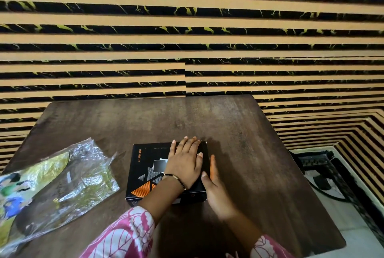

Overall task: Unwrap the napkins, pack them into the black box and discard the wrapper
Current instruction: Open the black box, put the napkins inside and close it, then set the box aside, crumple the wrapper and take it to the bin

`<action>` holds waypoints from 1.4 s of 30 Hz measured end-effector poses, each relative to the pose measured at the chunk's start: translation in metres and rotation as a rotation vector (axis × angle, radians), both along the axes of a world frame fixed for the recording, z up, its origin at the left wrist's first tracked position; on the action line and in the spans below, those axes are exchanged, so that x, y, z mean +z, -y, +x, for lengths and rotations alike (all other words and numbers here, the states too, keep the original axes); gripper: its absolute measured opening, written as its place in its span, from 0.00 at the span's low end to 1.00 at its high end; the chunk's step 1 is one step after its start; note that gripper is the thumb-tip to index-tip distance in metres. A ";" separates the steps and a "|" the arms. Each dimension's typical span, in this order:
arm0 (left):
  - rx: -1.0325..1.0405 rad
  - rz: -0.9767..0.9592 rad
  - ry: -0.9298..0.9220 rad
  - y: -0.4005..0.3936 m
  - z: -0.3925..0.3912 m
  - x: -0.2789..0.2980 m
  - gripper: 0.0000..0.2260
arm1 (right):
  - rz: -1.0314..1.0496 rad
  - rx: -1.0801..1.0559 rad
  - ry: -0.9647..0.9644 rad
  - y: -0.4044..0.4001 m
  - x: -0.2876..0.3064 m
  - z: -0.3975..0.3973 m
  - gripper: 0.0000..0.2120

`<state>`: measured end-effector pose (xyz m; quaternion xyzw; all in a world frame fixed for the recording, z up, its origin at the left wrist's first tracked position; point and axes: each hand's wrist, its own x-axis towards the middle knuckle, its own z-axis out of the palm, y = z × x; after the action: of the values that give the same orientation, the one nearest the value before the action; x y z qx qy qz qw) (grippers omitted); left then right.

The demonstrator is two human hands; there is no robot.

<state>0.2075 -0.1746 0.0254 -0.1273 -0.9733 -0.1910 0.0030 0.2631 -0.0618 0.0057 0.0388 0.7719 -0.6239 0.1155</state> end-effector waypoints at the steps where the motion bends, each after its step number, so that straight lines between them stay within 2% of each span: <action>1: -0.001 0.003 0.000 0.000 0.000 0.000 0.33 | -0.045 -0.018 0.040 0.002 0.001 0.000 0.28; 6: 0.004 0.007 0.009 -0.001 -0.001 0.000 0.29 | -0.067 -0.021 0.063 0.000 0.006 0.000 0.26; 10: 0.003 0.019 -0.007 0.000 0.000 0.002 0.34 | 0.160 0.054 0.006 0.001 0.003 0.002 0.26; 13: 0.008 0.010 0.005 0.000 -0.001 0.002 0.30 | 0.221 0.059 -0.014 0.002 0.003 0.002 0.25; 19: 0.035 0.016 -0.047 0.016 0.010 0.009 0.29 | 0.156 -0.039 -0.047 0.007 0.000 0.005 0.25; 22: 0.248 0.099 -0.104 0.045 0.031 0.012 0.34 | 0.068 -0.068 0.008 0.009 -0.003 0.006 0.25; 25: 0.497 0.270 -0.080 0.079 0.049 0.007 0.32 | -0.044 -0.114 0.072 0.008 -0.007 0.009 0.26; 27: 0.569 0.384 -0.023 0.095 0.058 -0.002 0.30 | -0.070 -0.125 0.078 0.008 -0.014 0.008 0.26; 30: 0.553 0.521 0.055 0.100 0.067 -0.014 0.24 | -0.086 -0.127 0.093 0.004 -0.022 0.004 0.22; 33: 0.559 0.652 0.046 0.096 0.066 -0.014 0.20 | -0.112 -0.094 0.082 0.000 -0.023 -0.001 0.19; 36: 0.558 0.614 0.006 0.096 0.059 -0.015 0.18 | -0.102 -0.095 0.067 0.000 -0.023 -0.007 0.20; 40: 0.561 0.575 0.008 0.096 0.033 -0.017 0.23 | -0.103 -0.095 0.049 0.000 -0.019 -0.032 0.19; 42: 0.562 0.564 0.017 0.097 0.011 -0.017 0.23 | -0.082 -0.106 0.037 0.002 -0.016 -0.052 0.19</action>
<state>0.2190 -0.2717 0.0085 0.1516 -0.8796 -0.4434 0.0818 0.2112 -0.0635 -0.0108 0.0864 0.7403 -0.6595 0.0978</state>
